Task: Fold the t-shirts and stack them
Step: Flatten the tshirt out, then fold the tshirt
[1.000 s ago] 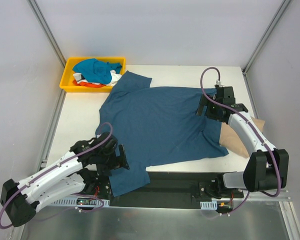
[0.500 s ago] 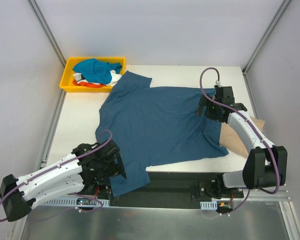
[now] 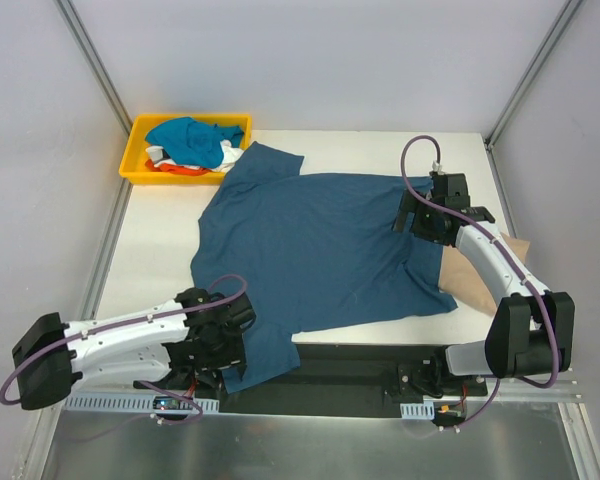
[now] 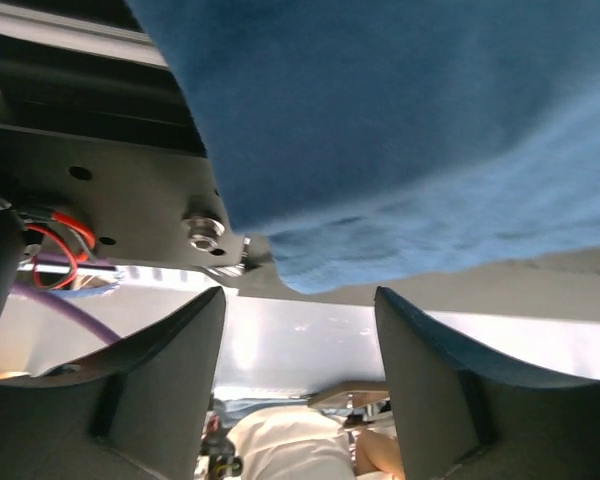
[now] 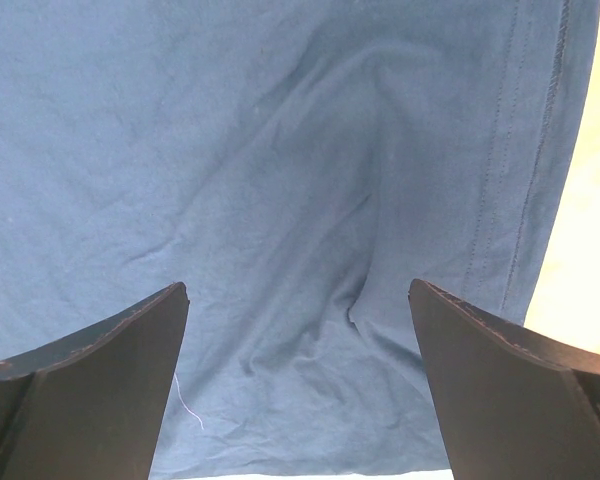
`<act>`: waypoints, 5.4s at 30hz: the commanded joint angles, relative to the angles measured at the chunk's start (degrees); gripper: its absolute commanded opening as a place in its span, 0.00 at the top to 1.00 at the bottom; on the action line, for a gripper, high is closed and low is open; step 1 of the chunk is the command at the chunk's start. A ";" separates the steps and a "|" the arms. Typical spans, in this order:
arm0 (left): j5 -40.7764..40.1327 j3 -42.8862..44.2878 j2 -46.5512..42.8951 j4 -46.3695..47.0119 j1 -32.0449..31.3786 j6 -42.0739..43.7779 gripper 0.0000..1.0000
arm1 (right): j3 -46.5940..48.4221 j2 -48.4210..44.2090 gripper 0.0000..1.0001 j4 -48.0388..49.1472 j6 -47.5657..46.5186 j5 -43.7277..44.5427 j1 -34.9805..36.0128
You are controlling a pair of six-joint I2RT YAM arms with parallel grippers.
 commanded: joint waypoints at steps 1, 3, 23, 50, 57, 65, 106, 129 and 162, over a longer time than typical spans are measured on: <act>-1.06 2.23 5.10 -0.89 -1.86 -1.58 0.45 | -0.32 -1.07 0.03 1.20 -0.54 -0.60 -0.59; -2.11 1.88 6.34 1.39 -2.48 -2.11 0.50 | -0.50 -1.42 0.03 1.28 -0.54 -0.42 -0.85; -4.92 3.70 5.82 6.43 -4.86 -2.11 1.00 | -1.02 -5.36 0.03 -2.49 1.74 0.37 -1.99; -14.95 13.74 -6.13 2.98 7.36 14.59 1.00 | -20.54 -21.64 0.42 -22.19 21.09 14.60 -5.16; -13.98 12.42 -7.98 3.07 8.77 14.06 1.00 | -18.78 -13.64 0.53 -17.78 18.62 13.99 -5.07; -13.80 12.07 -6.84 3.07 10.09 14.76 1.00 | -20.36 -10.65 0.48 -13.66 19.41 14.43 -5.07; -19.41 16.90 -12.65 -3.61 11.67 14.76 1.00 | -18.00 -16.89 0.89 -30.18 20.99 7.05 -2.44; -28.92 28.24 1.68 23.18 27.57 37.43 1.00 | 11.44 -0.64 0.87 -32.91 13.61 8.28 -1.55; -18.73 25.87 13.11 34.10 35.31 40.60 1.00 | 21.56 23.10 0.55 -28.69 -0.54 18.30 -2.43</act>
